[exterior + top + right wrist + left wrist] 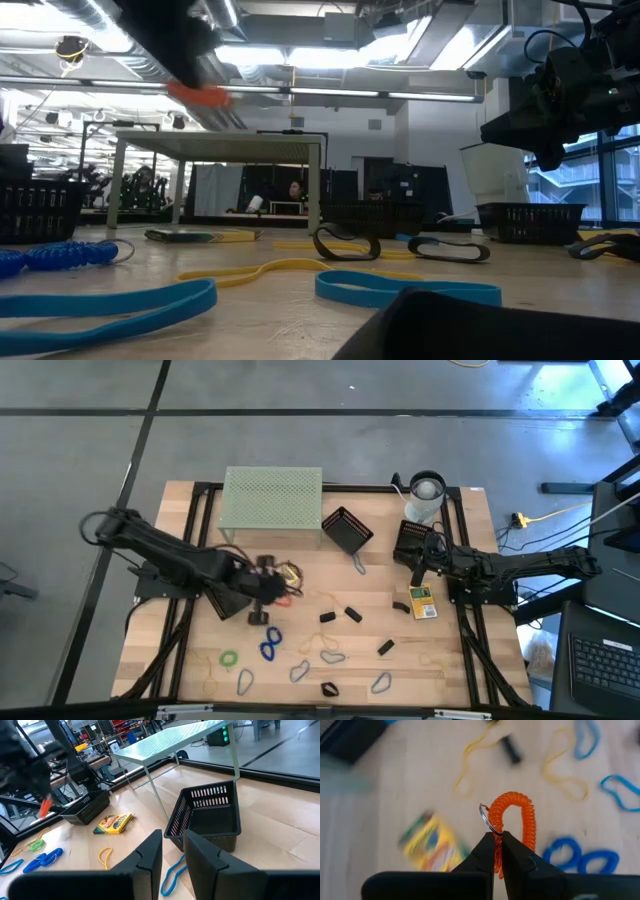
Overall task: Pick & Place Office Desk Supplies
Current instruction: Put the orange keychain into the bottom black bin
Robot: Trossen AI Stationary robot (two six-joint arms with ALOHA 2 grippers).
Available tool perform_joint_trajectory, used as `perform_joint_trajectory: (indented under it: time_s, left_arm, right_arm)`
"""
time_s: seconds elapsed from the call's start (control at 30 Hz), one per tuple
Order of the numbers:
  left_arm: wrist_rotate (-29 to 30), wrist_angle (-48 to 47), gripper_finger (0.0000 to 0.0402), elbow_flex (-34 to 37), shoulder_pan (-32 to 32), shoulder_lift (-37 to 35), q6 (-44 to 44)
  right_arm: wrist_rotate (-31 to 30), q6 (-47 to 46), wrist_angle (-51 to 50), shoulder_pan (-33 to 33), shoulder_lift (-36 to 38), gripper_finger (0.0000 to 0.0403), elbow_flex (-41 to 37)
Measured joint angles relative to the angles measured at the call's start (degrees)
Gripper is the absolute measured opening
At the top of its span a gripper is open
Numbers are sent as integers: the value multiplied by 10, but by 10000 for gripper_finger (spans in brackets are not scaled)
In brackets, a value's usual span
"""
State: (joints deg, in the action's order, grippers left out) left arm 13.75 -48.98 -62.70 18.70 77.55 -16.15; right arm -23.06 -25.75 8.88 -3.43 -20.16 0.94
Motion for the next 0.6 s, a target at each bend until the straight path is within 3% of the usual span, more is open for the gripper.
perform_joint_trajectory:
  time_s: [0.1,0.27,0.6]
  left_arm:
    - [29,-113,12,0,15,-43,-114]
    - [28,-261,12,5,55,-74,-304]
    - [-8,-270,13,119,121,-82,-417]
  right_arm:
    - [0,0,0,0,0,82,0]
    - [0,0,0,0,0,82,0]
    - [0,-2,0,0,0,82,0]
